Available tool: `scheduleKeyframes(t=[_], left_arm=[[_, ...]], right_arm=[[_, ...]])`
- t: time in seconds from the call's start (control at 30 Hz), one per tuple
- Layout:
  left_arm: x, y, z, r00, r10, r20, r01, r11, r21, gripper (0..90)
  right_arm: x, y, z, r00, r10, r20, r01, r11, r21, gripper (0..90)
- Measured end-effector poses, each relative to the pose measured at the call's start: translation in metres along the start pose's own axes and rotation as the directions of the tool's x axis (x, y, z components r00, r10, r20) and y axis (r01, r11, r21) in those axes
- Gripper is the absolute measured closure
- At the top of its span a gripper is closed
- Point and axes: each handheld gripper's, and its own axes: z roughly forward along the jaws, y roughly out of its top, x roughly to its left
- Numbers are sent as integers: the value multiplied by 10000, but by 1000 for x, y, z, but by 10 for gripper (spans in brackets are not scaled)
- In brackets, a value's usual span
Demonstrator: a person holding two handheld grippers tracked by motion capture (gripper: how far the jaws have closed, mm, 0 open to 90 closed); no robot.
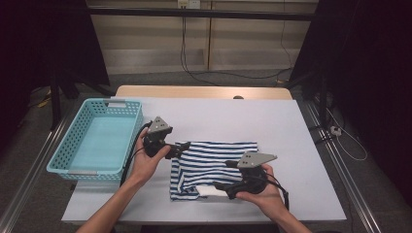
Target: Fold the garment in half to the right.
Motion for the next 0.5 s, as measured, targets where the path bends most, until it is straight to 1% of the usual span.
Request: scheduleKeyframes(t=[0.03,0.07,0.1,0.13,0.17,0.2,0.23,0.27,0.3,0.33,0.37,0.4,0.43,0.47,0.5], left_arm=[[1,2,2,10000,93,19,-94,9999,125,77],[1,2,2,10000,93,19,-94,9999,125,77],[4,3,7,9998,209,-13,-208,9994,269,78],[6,4,10,9998,215,-22,-214,9990,404,78],[8,3,13,9999,112,34,-113,9991,403,77],[11,3,15,9997,238,-79,-233,9980,592,79],[13,3,18,9996,219,-164,-208,9977,649,78],[15,2,20,9998,104,-160,-94,9978,654,76],[17,1,22,9998,149,-139,-138,9969,772,76],[17,0,24,9998,-3,-196,18,9970,772,76],[18,0,25,9999,66,-153,-52,9961,882,76],[20,0,27,9998,87,-190,-69,9960,892,76],[19,0,29,9997,-178,-152,190,9968,776,77],[21,2,30,9999,4,-132,7,9971,763,77],[21,2,31,9999,-29,-98,36,9971,760,78]], right_arm=[[2,1,4,10000,-61,-22,62,9999,86,164],[4,2,8,9999,-125,-105,127,9998,170,164],[6,3,12,9996,-185,-199,189,9996,213,164],[8,4,15,9994,-220,-266,227,9994,246,164],[11,5,19,9991,-216,-364,225,9994,254,164],[13,7,22,9985,-218,-493,231,9994,262,164],[16,8,25,9980,-293,-563,312,9990,319,164],[18,9,27,9973,-312,-665,337,9988,369,164],[19,10,30,9965,-359,-758,394,9982,448,164],[20,11,34,9956,-392,-852,438,9976,537,166],[21,12,37,9943,-368,-997,430,9972,616,181],[21,13,40,9930,-430,-1103,509,9963,691,201],[22,14,43,9916,-473,-1204,565,9957,739,214],[23,15,46,9912,-507,-1219,607,9950,798,222],[25,16,50,9904,-512,-1284,625,9944,851,243]])
